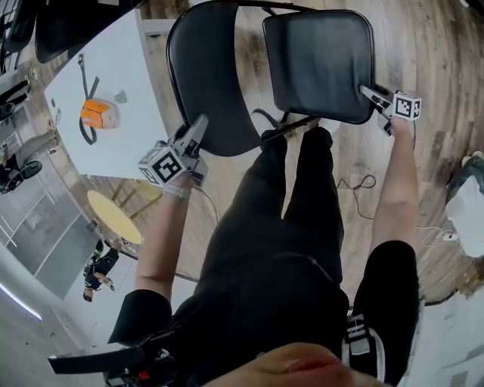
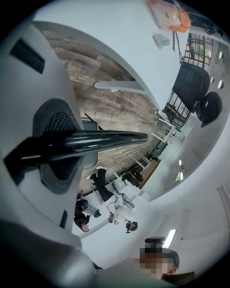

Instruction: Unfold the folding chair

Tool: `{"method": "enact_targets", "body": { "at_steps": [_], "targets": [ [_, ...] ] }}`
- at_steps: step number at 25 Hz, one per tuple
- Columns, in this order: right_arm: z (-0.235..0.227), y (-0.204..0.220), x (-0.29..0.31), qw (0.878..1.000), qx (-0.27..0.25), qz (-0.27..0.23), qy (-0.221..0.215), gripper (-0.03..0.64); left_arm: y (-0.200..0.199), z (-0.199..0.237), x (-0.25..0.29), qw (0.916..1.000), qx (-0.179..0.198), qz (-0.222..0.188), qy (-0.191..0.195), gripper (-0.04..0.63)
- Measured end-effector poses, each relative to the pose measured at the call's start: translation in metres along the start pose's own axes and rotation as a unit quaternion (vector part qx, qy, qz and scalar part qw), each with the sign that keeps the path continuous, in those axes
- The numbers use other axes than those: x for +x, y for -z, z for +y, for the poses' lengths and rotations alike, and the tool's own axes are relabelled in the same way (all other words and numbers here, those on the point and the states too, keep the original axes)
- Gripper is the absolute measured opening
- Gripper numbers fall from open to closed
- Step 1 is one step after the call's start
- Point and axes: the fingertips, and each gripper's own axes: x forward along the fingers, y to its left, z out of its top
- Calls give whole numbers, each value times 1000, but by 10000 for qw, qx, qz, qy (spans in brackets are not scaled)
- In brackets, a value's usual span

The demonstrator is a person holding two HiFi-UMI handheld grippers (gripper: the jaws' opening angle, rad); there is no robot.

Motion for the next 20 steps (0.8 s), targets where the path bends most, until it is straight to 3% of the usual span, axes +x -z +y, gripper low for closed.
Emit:
{"method": "enact_targets", "body": {
  "at_steps": [9,20],
  "targets": [
    [-62,0,-22,9998,153,-128,16,227,17,-5,27,9999,-63,135,68,97],
    [-128,0,-43,9992,319,-211,106,251,34,-46,65,9992,39,366,143,97]
  ]
}}
